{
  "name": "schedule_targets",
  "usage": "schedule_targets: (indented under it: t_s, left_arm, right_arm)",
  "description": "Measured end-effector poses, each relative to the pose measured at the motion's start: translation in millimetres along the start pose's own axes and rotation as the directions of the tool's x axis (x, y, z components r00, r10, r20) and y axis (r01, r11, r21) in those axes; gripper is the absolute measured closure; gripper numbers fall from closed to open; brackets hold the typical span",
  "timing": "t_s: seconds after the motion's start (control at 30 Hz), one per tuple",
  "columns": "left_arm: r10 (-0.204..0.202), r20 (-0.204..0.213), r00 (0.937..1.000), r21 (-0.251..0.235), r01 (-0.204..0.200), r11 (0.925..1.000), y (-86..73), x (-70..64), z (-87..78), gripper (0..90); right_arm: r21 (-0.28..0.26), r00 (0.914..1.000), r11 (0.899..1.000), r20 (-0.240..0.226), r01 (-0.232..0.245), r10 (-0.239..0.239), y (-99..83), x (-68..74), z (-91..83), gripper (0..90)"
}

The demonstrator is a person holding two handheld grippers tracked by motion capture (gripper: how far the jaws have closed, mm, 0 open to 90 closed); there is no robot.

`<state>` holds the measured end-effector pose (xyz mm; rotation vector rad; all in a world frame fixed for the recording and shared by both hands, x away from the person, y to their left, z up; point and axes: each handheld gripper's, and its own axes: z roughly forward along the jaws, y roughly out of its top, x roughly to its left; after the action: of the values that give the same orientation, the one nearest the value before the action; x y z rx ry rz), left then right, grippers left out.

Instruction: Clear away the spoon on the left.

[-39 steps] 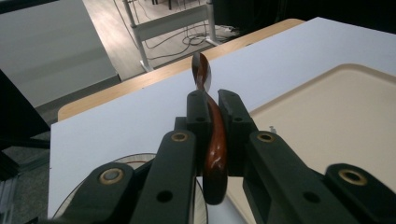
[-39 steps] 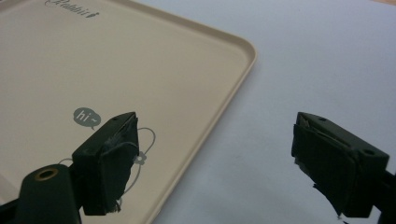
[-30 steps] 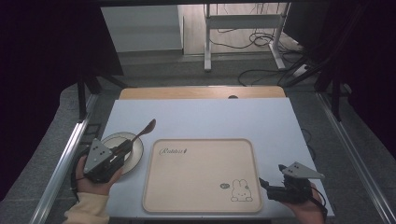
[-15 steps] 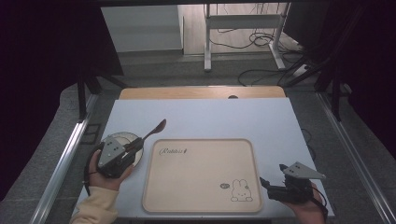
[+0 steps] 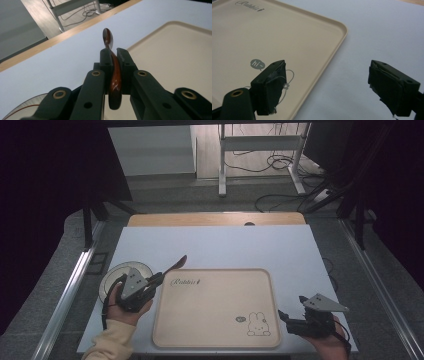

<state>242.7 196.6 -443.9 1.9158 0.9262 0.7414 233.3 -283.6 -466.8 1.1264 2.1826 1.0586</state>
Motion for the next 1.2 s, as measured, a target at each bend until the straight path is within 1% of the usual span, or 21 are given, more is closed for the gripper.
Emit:
schedule_targets:
  t_s: [0.17,0.3,0.4,0.53,0.63,0.67,0.83,0.9,1.0,1.1,1.2]
  left_arm:
    - [0.002,0.012,0.9999,0.021,-0.002,0.9998,-4.5,-3.9,5.3,84.8]
    - [0.013,0.017,0.9998,0.038,-0.013,0.9992,-6.7,-5.6,8.6,84.8]
    - [0.010,0.019,0.9998,0.040,-0.011,0.9991,-7.9,-6.5,11.1,84.8]
    - [0.016,0.022,0.9996,0.055,-0.017,0.9984,-9.8,-8.8,13.7,84.8]
    - [0.036,0.025,0.9990,0.066,-0.038,0.9971,-11.3,-12.3,15.0,84.8]
    - [0.049,0.026,0.9984,0.076,-0.051,0.9958,-12.0,-13.3,15.1,84.8]
    - [0.069,0.042,0.9967,0.098,-0.073,0.9925,-17.4,-20.7,17.3,84.8]
    - [0.094,0.046,0.9945,0.114,-0.099,0.9885,-19.2,-22.6,16.7,84.7]
    - [0.104,0.049,0.9934,0.128,-0.109,0.9857,-22.3,-25.6,17.5,84.7]
    - [0.131,0.047,0.9903,0.144,-0.136,0.9801,-24.1,-29.1,19.4,84.7]
    - [0.141,0.052,0.9886,0.150,-0.148,0.9776,-24.4,-30.7,21.0,84.7]
  right_arm:
    - [0.002,1.0000,1.000,-0.003,0.004,-0.004,0.0,0.7,0.1,15.1]
    - [0.003,1.0000,1.000,-0.003,0.007,-0.007,-0.1,0.6,0.5,15.1]
    - [0.006,1.0000,1.000,-0.004,0.007,-0.007,-0.4,-0.1,0.8,15.1]
    - [0.008,1.0000,1.000,-0.005,0.008,-0.008,-0.7,-0.3,1.0,15.1]
    - [0.008,1.0000,1.000,-0.004,0.007,-0.007,-0.7,0.0,0.8,15.1]
    - [0.008,1.0000,1.000,-0.004,0.007,-0.007,-0.7,0.3,0.8,15.1]
    - [0.010,0.9999,1.000,-0.005,0.009,-0.009,-0.8,0.8,1.2,15.1]
    - [0.012,0.9999,1.000,-0.006,0.010,-0.010,-0.9,0.8,1.4,15.1]
    - [0.014,0.9999,1.000,-0.007,0.011,-0.010,-1.0,0.9,1.5,15.1]
    - [0.014,0.9999,1.000,-0.009,0.011,-0.011,-1.0,1.1,1.6,15.1]
    - [0.016,0.9999,1.000,-0.009,0.013,-0.013,-1.0,1.3,1.8,15.1]
